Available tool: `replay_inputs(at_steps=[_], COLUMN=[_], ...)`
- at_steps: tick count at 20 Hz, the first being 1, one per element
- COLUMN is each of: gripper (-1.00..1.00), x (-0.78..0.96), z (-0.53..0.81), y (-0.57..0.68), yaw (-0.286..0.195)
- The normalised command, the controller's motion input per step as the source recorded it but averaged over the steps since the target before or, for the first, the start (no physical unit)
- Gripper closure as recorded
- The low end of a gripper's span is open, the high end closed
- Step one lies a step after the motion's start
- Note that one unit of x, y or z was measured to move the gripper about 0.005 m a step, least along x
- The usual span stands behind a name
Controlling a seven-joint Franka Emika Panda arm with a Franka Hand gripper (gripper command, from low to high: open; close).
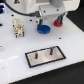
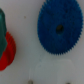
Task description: Insert the blue gear onto the right peg, followed by the red gear
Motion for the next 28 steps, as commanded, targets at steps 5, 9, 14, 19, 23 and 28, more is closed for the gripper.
replay_inputs(at_steps=[5, 9, 14, 19, 23, 28], gripper=[-1.0, 1.0, 1.0, 1.0, 1.0, 1.0], x=[-0.31, -0.13, -0.26, -0.08, -0.12, -0.14], z=[-0.53, -0.11, -0.09, 0.01, 0.0, 0.04], y=[-0.2, -0.03, -0.04, 0.0, 0.0, 0.0], yaw=[0.0, 0.0, 0.0, 0.0, 0.0, 0.0])
